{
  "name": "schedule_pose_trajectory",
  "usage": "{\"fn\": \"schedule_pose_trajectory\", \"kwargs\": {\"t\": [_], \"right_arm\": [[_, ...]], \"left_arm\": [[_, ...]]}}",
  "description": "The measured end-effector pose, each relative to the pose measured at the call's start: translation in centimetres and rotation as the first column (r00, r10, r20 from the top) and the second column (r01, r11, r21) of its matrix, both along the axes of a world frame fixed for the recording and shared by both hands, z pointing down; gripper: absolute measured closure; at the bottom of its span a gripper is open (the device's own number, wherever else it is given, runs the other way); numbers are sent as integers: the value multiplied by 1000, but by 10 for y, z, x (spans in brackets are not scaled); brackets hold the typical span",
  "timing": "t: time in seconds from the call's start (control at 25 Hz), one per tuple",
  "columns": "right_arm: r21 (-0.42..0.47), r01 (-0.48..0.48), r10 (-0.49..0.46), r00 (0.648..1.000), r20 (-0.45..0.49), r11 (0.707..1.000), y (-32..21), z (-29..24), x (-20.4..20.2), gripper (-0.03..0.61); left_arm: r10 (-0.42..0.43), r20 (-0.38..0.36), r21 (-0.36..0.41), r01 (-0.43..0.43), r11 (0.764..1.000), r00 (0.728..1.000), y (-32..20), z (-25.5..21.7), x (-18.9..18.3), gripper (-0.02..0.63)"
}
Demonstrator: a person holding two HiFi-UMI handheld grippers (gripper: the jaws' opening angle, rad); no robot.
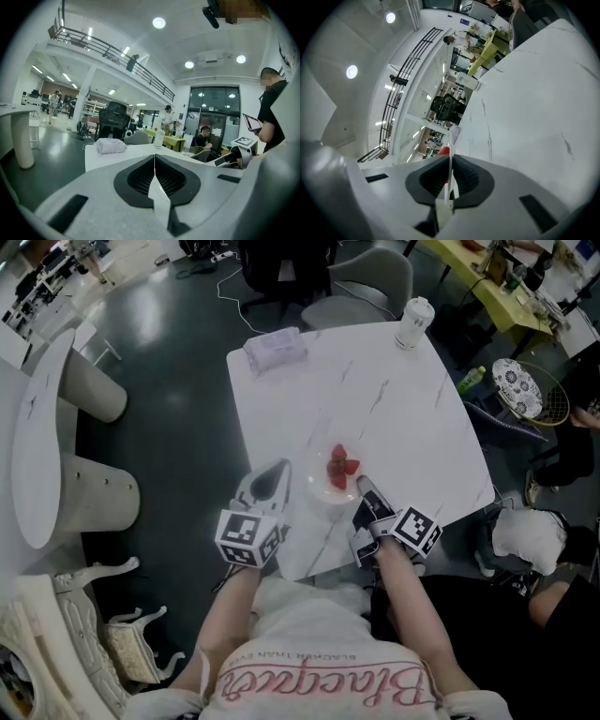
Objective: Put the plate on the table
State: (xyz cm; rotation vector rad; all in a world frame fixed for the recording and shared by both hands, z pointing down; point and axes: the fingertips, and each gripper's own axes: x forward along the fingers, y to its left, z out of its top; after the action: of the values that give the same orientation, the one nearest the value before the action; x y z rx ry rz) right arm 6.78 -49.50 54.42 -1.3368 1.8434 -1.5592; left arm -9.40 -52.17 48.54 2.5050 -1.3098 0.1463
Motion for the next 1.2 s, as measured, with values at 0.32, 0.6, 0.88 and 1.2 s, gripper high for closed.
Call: {"fn": "schedule_pose_trajectory", "kwargs": {"t": [0.32, 0.6, 0.88, 1.2], "right_arm": [[-94, 58, -62, 997, -38, 994, -28, 45, 13, 566], [-154, 104, -122, 986, -116, 983, -43, 77, 22, 566], [-212, 145, -205, 932, -299, 967, -52, 101, 33, 565], [-271, 170, -310, 701, -643, 947, -60, 121, 45, 505]], "left_arm": [[-37, 5, -69, 37, 997, 999, -27, 27, 7, 609], [-29, -22, -113, 27, 993, 999, -40, 44, 23, 609], [-26, -22, -129, 23, 991, 999, -50, 52, 33, 609], [-48, -8, -133, 46, 990, 999, -50, 56, 28, 609]]}}
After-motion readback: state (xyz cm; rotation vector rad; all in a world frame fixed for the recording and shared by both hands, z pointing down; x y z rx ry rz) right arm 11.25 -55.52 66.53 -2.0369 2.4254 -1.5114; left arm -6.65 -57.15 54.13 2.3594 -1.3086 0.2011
